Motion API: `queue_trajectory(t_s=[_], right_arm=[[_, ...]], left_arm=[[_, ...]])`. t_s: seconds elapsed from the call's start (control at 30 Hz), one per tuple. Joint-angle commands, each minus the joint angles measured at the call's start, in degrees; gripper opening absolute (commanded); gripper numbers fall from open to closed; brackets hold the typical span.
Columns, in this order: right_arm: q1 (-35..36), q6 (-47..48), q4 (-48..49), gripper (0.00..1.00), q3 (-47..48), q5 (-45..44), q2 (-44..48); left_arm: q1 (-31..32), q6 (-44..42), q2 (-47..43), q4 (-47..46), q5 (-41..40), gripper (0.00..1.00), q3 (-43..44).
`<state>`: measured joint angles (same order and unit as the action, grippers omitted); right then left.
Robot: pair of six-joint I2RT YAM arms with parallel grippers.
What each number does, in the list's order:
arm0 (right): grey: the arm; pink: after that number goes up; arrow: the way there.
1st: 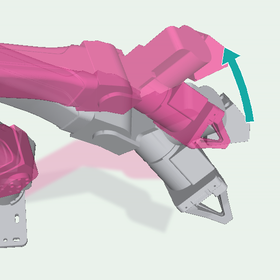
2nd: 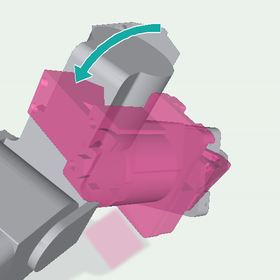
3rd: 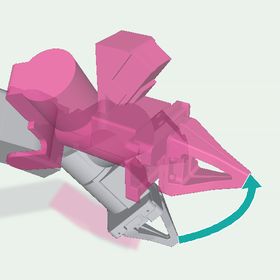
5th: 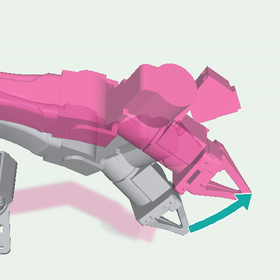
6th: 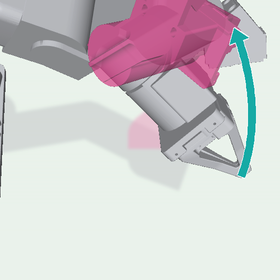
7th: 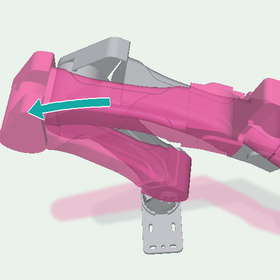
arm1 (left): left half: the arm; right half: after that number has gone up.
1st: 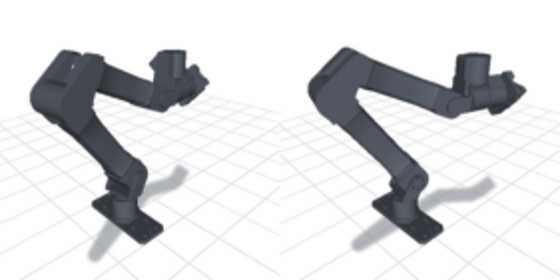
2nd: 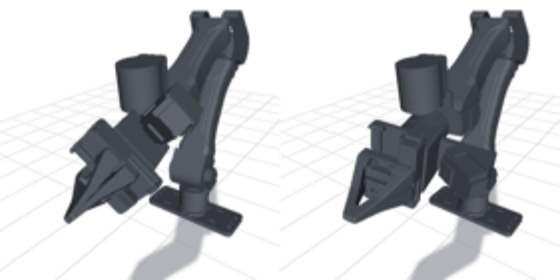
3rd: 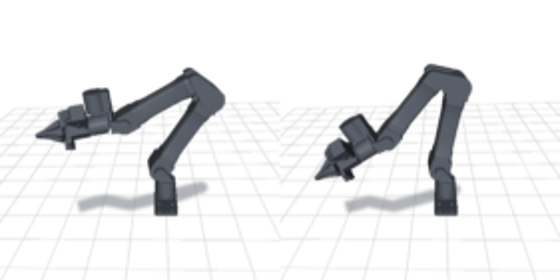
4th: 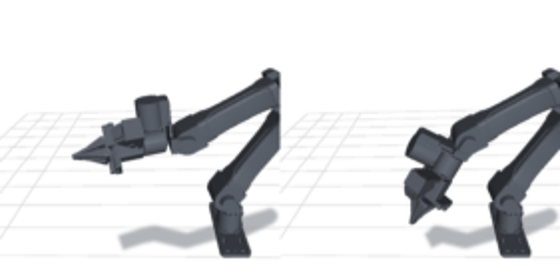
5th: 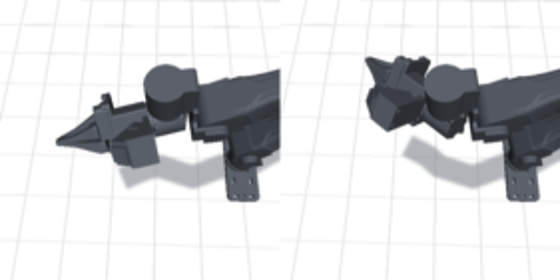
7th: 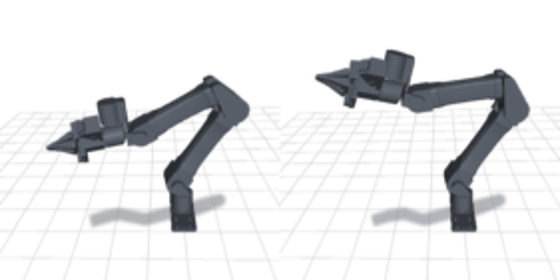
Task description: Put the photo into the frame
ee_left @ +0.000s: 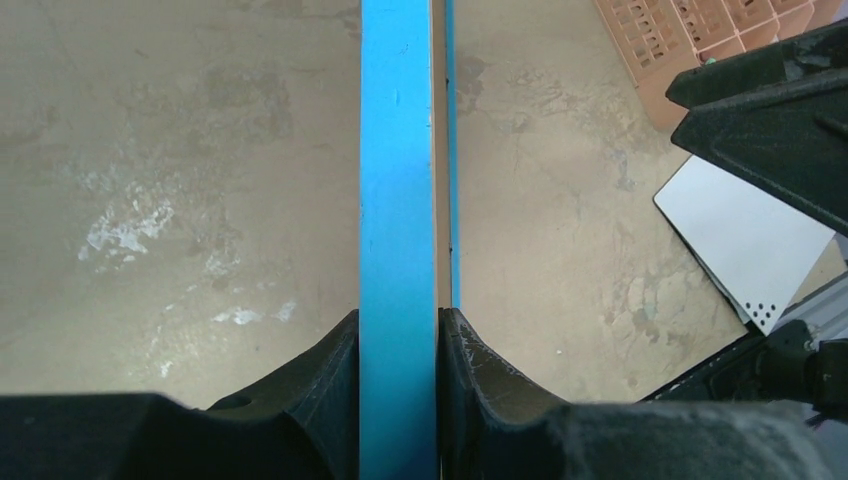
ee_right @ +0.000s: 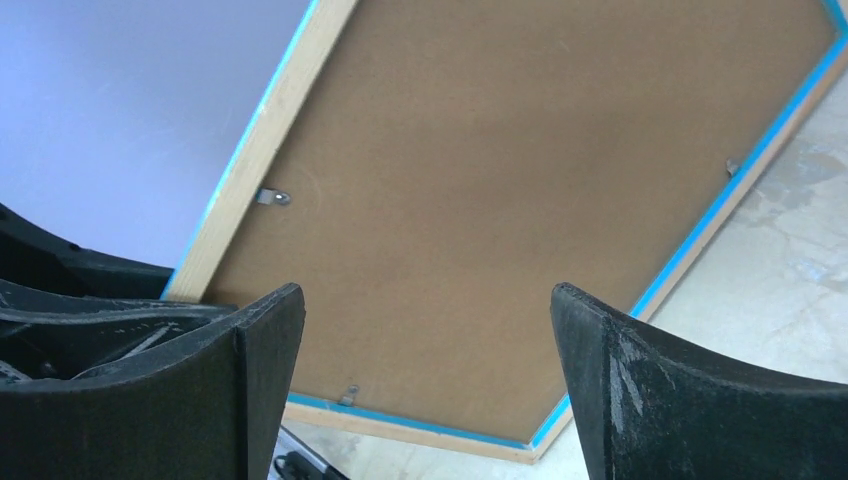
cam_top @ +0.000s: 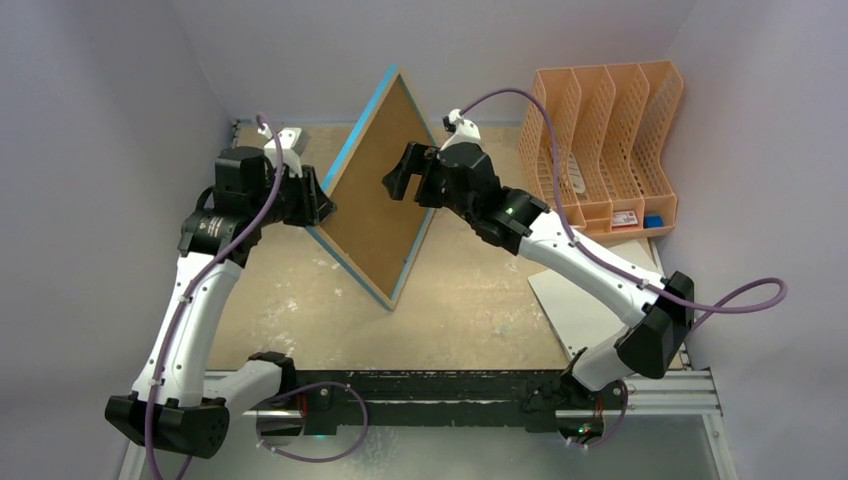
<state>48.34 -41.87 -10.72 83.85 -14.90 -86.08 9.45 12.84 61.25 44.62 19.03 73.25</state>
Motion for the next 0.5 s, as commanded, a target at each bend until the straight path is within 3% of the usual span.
queue_trajectory(t_s=[0.0,0.47], right_arm=[[-0.38,-2.94,4.42,0.94,0.79,3.23,1.36],[-4.4,-11.92,4.23,0.91,13.3,7.44,-8.84]], left_arm=[[-0.14,-6.98,-0.72,-4.28,2.93,0.0,5.36],[-0.05,-14.44,1.56,-4.82,9.62,0.0,8.47]])
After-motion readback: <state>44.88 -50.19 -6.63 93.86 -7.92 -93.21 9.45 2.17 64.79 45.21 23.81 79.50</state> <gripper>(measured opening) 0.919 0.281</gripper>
